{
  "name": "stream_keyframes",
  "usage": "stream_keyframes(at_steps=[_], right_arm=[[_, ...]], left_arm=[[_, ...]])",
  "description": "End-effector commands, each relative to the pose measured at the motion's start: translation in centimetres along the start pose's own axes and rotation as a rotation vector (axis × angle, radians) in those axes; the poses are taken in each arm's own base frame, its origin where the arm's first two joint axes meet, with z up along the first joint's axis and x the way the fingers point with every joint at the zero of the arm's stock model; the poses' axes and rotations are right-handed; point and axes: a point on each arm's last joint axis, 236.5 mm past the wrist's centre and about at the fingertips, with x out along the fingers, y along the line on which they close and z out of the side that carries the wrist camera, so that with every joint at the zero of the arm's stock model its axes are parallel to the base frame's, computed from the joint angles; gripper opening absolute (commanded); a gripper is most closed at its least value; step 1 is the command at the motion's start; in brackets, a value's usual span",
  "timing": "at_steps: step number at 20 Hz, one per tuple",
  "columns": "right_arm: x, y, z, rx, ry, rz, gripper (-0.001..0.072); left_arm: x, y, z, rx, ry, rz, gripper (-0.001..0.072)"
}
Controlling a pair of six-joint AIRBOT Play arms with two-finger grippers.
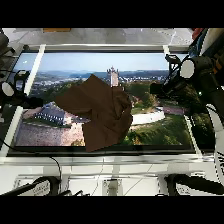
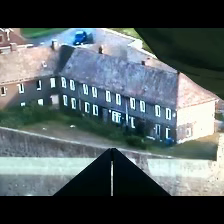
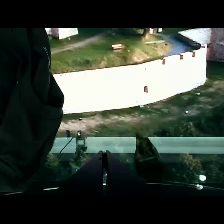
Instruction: Fold the clothes and pants, and hang the long-sleeved shirts on hangers.
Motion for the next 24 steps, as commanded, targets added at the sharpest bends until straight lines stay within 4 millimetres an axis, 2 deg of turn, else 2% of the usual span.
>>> stream_keyframes(at_steps=[1,3,5,7,9,11,13,15,17,19,21,22,24], right_arm=[[0.0,0.1,0.1,-0.001,-0.003,0.002,0.0013],[-0.1,0.4,2.0,-0.010,-0.084,0.016,0.0013],[-0.4,0.3,4.4,-0.105,-0.187,0.013,0.0013],[-0.7,0.4,5.6,-0.172,-0.238,0.011,0.0013],[-0.6,0.3,5.2,-0.194,-0.222,0.005,0.0013],[-0.2,0.2,4.3,-0.238,-0.193,-0.001,0.0012],[0.4,0.2,2.4,-0.301,-0.169,0.015,0.0012],[0.9,0.0,-0.9,-0.326,-0.144,0.040,0.0012],[1.5,0.4,-4.6,-0.319,-0.139,0.102,0.0012],[2.3,3.1,-9.5,-0.321,-0.114,0.273,0.0012],[2.5,7.3,-14.3,-0.282,-0.066,0.518,0.0012],[2.7,8.9,-15.9,-0.226,-0.032,0.614,0.0013],[4.3,9.9,-16.5,-0.115,-0.023,0.679,0.0023]], left_arm=[[0.0,0.0,0.0,0.000,-0.001,0.001,0.0012],[0.0,0.0,0.0,0.000,-0.001,0.000,0.0011],[0.0,0.0,0.0,-0.001,0.000,0.000,0.0011],[0.0,-0.4,0.0,-0.028,0.002,-0.016,0.0011],[0.0,-0.6,-0.5,-0.106,0.021,-0.024,0.0012],[-0.1,-0.6,-1.4,-0.101,0.058,-0.025,0.0011],[-0.6,-0.7,-1.5,-0.076,0.060,-0.028,0.0011],[-1.9,-0.6,-1.0,-0.077,0.021,-0.019,0.0011],[-4.1,-0.4,-0.5,-0.077,-0.036,-0.006,0.0011],[-7.1,-0.2,0.5,-0.072,-0.138,0.016,0.0011],[-9.5,0.1,1.5,-0.034,-0.282,0.057,0.0013],[-10.1,0.0,1.4,-0.036,-0.330,0.068,0.0021],[-9.6,-0.9,-0.4,-0.050,-0.340,0.046,0.0038]])
